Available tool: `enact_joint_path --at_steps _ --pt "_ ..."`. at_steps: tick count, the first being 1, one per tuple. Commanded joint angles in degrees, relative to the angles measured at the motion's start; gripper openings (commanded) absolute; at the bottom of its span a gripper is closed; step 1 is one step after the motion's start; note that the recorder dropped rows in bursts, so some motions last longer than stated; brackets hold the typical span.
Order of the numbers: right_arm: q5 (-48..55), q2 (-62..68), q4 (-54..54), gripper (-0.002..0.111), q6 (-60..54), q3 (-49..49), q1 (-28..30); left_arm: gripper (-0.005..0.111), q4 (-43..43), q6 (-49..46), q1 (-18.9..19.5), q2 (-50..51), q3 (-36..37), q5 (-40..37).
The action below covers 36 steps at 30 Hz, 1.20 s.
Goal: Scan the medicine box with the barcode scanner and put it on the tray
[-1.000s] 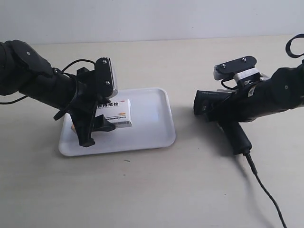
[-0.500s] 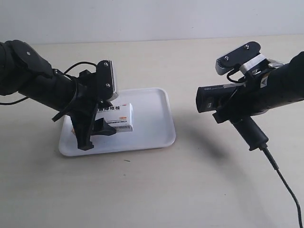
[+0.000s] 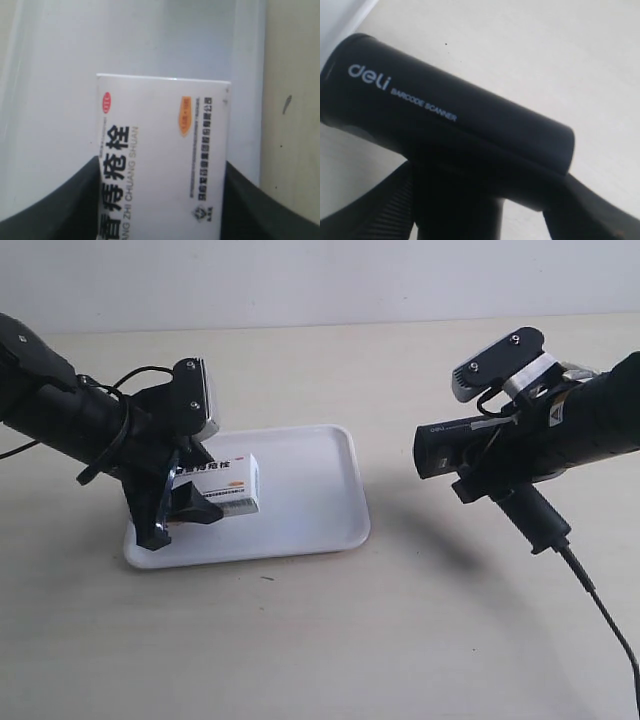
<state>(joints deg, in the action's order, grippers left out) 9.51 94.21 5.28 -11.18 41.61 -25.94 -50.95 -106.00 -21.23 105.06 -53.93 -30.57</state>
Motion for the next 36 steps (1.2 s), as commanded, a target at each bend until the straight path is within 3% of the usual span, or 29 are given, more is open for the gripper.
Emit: enact_joint_path --at_steps 1,10,16,20,25,28,29,30,33,36 --pt "0.4 -0.14 0.98 0.0 -0.24 1.65 -0.09 0.0 -1.05 -0.16 0.13 -0.62 -0.25 -0.75" --pt "2.13 -0.23 2.85 0.0 -0.22 2.36 -0.09 0.0 -1.89 -0.37 0.13 -0.62 -0.25 -0.41" --pt "-5.26 2.37 2.24 0.0 6.8 2.36 -0.09 0.0 -16.5 -8.27 -0.09 -0.38 -0.25 -0.12" --pt "-10.02 8.15 2.24 0.0 11.51 2.36 -0.09 0.0 -24.35 -9.43 -0.09 2.57 -0.25 4.92" --pt "-12.24 11.99 2.24 0.0 12.91 2.36 -0.09 0.001 -24.63 -8.89 -0.09 6.28 -1.93 3.17" --pt "-12.47 12.09 1.59 0.003 18.6 2.36 -0.09 0.023 -24.63 -8.83 -0.09 8.72 -2.71 3.53" --pt "-12.47 12.09 1.65 0.009 18.91 2.36 -0.09 0.039 -24.63 -8.78 -0.09 8.97 -2.71 3.53" --pt "-12.47 12.09 1.65 0.015 18.91 2.36 -0.09 0.048 -24.63 -8.63 -0.09 8.97 -2.71 3.53" --pt "-12.47 12.09 1.65 0.045 18.81 2.36 -0.09 0.081 -24.63 -7.15 -0.09 8.97 -2.71 3.23" --pt "-12.47 12.09 1.43 0.066 18.81 2.36 -0.09 0.097 -24.63 -6.36 -0.09 8.76 -2.71 1.58"
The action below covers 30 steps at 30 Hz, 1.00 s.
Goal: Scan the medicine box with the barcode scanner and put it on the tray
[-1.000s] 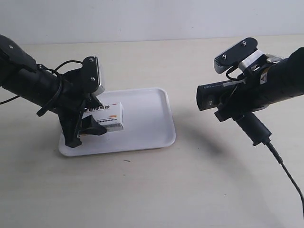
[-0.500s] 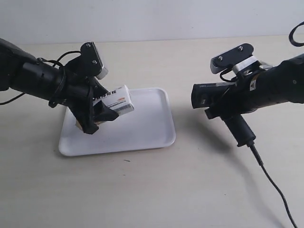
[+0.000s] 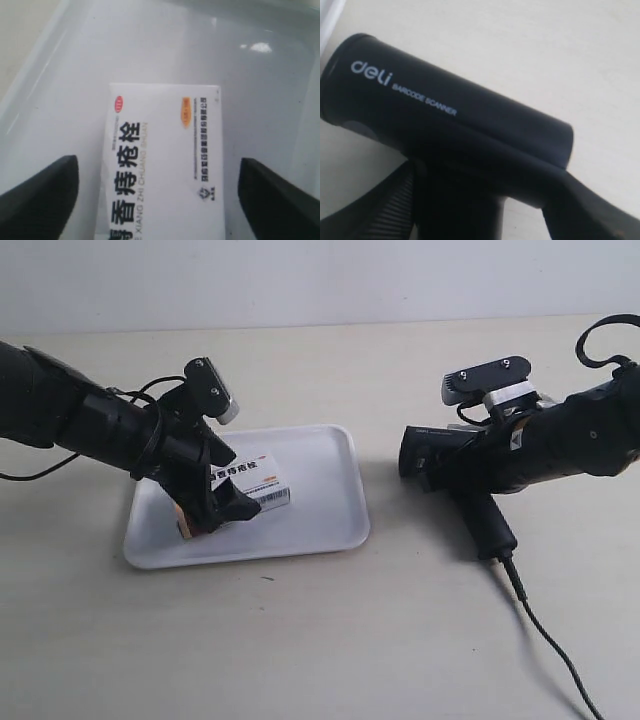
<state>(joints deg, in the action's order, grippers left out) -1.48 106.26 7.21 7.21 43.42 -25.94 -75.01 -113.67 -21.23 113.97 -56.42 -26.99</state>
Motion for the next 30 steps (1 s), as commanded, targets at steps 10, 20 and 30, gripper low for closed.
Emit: enact_joint_path --at_steps 10,20,30 --pt "12.0 -17.91 -1.16 0.083 0.52 0.55 -0.09 0.087 6.57 12.5 0.12 -13.05 -0.21 -4.58" --pt "13.75 -50.71 -4.26 0.012 0.77 -8.27 -0.09 0.003 12.52 35.3 0.12 -36.5 9.56 -1.88" --pt "7.38 -65.01 -8.77 0.0 3.74 -27.04 -0.09 0.003 -11.66 28.88 0.12 -63.77 34.15 14.81"
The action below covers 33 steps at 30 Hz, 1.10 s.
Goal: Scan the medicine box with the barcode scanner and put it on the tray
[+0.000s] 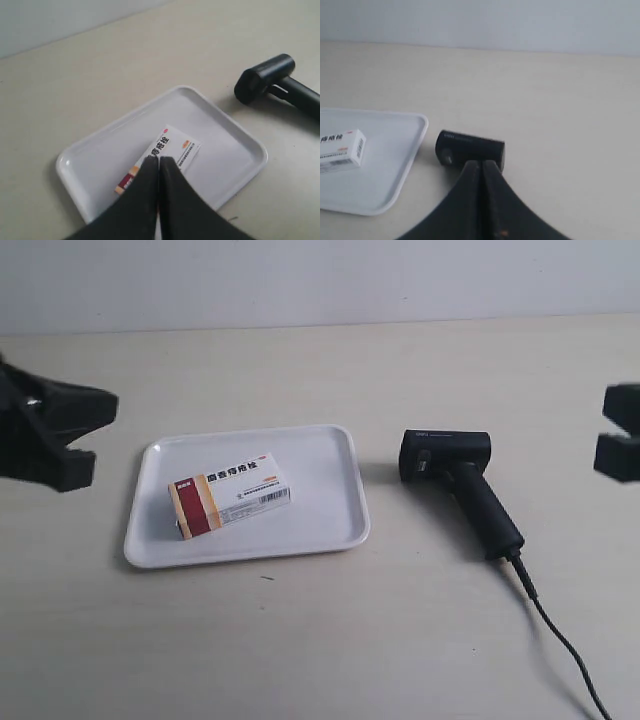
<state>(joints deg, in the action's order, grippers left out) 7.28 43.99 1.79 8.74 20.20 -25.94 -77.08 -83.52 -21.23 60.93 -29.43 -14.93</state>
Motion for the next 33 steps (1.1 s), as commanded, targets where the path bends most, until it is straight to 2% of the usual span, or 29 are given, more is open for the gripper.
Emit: enact_joint_path --at_steps 1,6,14,17,22,25,28,30,33 --pt "-0.74 -3.11 -3.36 0.0 2.21 -4.07 -0.09 0.003 -10.93 -1.27 0.12 -13.46 8.86 2.28" --pt "0.14 -3.37 -3.36 0.0 2.21 -4.07 -0.09 0.003 -11.56 -1.27 0.12 -23.23 13.29 1.43" --pt "0.14 -3.37 -3.36 0.0 2.21 -4.07 -0.09 0.003 -10.23 -3.83 0.32 -31.83 14.29 2.9" --pt "0.03 -3.37 -3.36 0.0 2.21 -4.07 -0.09 0.003 -9.46 -11.36 5.45 -39.71 17.21 3.93" --pt "-0.1 -3.37 -3.36 0.0 2.21 -4.07 -0.09 0.003 -9.46 -11.63 15.89 -52.1 21.39 6.45" --pt "-0.1 -3.37 -3.36 0.0 2.21 -4.07 -0.09 0.003 -10.27 -11.63 19.21 -56.32 22.54 6.33" --pt "-0.1 -3.37 -3.36 0.0 2.21 -4.07 -0.09 0.003 -11.1 -11.53 19.44 -57.64 24.21 7.24" --pt "-0.1 -3.37 -3.36 0.0 2.21 -4.07 -0.09 0.003 -5.99 -8.05 19.44 -58.61 26.27 7.82" --pt "-0.1 -3.37 -3.36 0.0 2.21 -4.07 -0.09 0.003 15.65 13.8 19.44 -60.93 29.43 10.57"
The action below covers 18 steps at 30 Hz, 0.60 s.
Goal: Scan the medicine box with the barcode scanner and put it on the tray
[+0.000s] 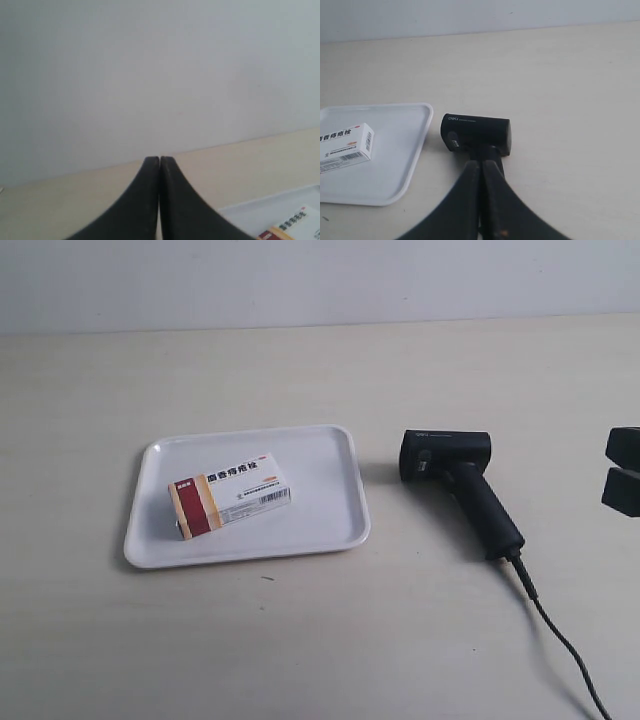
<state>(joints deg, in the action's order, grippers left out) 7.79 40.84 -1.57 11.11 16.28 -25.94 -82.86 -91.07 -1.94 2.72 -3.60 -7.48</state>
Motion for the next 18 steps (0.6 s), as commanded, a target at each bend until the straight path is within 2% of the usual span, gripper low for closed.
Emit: enact_joint_path --at_steps 1,4,6,8,13,18 --pt "-0.6 -0.22 0.0 0.0 -0.15 -0.14 -0.09 0.003 34.53 36.49 0.15 -2.72 3.6 4.98" --pt "-0.6 -0.22 0.0 0.0 -0.15 -0.14 -0.09 0.003 66.63 72.57 0.02 -2.72 3.6 3.15" --pt "-0.56 -0.22 0.0 0.0 -0.15 -0.14 -0.09 0.003 79.13 85.0 0.02 -2.72 3.6 2.36" --pt "-0.69 -0.22 0.0 0.0 -0.15 -0.14 -0.09 0.003 81.03 88.66 0.02 -2.72 3.6 1.23" --pt "-0.69 -0.22 0.0 0.0 -0.15 -0.14 -0.09 0.003 81.15 88.48 0.13 -2.72 3.6 -3.79" --pt "-0.69 -0.22 0.0 0.0 -0.15 -0.14 -0.09 0.003 82.86 90.2 0.13 -2.72 3.6 -4.64"
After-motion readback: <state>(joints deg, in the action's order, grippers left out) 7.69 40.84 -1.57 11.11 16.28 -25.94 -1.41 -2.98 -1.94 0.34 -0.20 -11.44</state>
